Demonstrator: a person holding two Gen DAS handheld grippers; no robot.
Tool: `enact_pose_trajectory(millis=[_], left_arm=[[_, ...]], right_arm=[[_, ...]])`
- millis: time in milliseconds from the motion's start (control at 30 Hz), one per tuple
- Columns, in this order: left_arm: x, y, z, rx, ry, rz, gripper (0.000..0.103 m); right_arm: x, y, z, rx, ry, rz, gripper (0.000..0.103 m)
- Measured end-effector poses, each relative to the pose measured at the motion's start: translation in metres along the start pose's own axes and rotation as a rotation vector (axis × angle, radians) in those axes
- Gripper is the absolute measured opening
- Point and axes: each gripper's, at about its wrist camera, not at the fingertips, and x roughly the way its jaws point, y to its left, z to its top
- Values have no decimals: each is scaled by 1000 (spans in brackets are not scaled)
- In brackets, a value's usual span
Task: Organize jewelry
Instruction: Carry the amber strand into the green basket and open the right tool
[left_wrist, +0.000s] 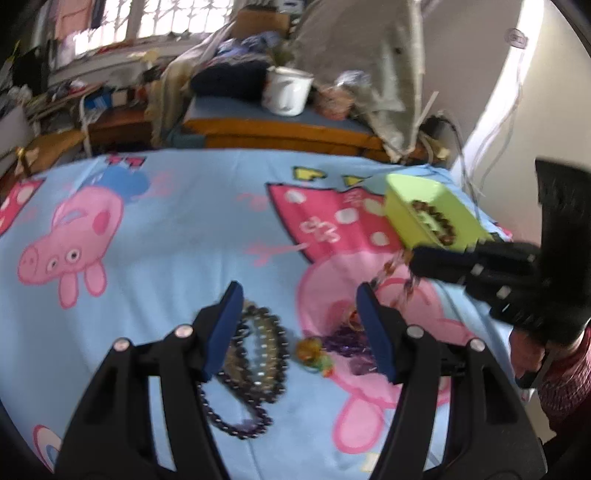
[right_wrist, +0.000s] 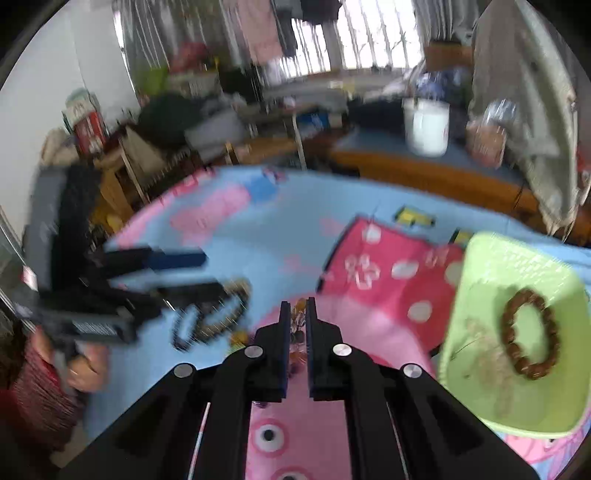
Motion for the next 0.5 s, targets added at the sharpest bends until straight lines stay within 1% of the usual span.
enact_pose_trajectory(millis=[67,133,200,267,333,400,500], left_arm=[[-8,-13,2,35,-21,-19,61],[-16,-25,4,65,-42,-39,63],[-24,-35,5,89,-62,-54,68],[-31,-48,5,120,-85,-66,69],[-35,-62,6,153,-101,-81,70],[-38,-73,8,177,-107,-91,77],[-39,-92,9,217,-118,-110,79]], right_arm=[[-23,4,7,2,-50,19,0],[-37,8,14,0,-85,26,0],[-55,10,20,2,-126,35,0],[-71,12,26,-3,-165,37,0],[-84,12,30,-1,-191,45,0],[-93,13,35,-11,-211,37,0],[-107,14,37,-13,-233,44,0]])
